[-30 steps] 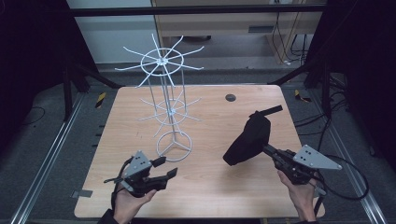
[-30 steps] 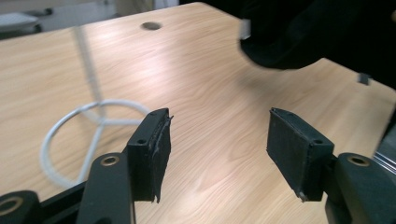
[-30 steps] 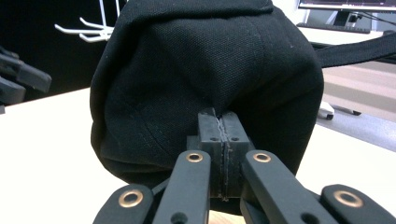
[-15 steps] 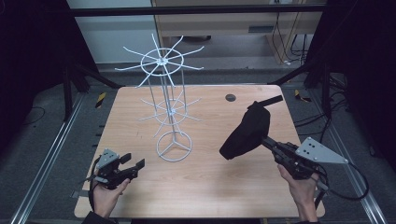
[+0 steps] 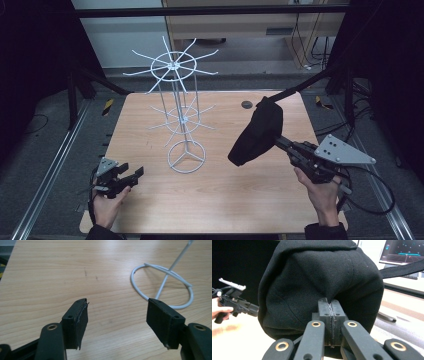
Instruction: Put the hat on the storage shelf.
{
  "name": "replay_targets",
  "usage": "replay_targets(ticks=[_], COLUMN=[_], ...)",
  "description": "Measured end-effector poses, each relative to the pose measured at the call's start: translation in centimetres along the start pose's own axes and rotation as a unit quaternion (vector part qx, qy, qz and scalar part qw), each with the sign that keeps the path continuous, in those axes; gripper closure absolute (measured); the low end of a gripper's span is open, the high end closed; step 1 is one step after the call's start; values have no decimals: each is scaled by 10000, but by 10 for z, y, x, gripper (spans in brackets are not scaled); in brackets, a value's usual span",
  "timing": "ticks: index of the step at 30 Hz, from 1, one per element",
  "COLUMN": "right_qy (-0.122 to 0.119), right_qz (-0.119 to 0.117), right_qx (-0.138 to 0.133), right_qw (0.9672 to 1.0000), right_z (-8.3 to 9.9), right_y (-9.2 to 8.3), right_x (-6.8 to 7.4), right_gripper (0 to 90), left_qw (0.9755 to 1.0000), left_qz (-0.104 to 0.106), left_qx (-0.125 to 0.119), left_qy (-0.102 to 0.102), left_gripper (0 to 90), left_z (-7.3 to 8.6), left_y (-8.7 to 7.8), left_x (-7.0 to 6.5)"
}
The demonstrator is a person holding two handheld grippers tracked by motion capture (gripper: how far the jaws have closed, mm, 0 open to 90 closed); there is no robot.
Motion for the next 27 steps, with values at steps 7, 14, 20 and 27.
replay_targets(ticks=[7, 14, 20, 27], right_qy=[-76, -154, -250, -293], right_qz=[-93, -177, -196, -261], right_qx=[-88, -194, -195, -170], right_qw=[9999, 9995, 9993, 9991], right_z=[-25, -46, -64, -79], right_y=[8, 13, 21, 42], right_x=[-4, -5, -7, -11], right_gripper=[900, 900, 900, 900], left_qw=[9998, 9999, 9999, 9999], left_qz=[-140, -138, -133, -130], left_qx=[-7, 2, 36, 71], left_qy=[-148, -90, -65, -38], left_gripper=[331, 330, 330, 330], left_z=[-2, -1, 0, 1], left_y=[4, 4, 5, 6], left_x=[14, 13, 12, 12])
Point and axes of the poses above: each handheld gripper's, and its own axes: y roughly forward along the jaws, z roughly out of its underside, x roughly to its left, the point moved 8 cm from there along y, roughly forward along the jaws, and after that the axes turned 12 degrees about -y, right-handed, at the moved point
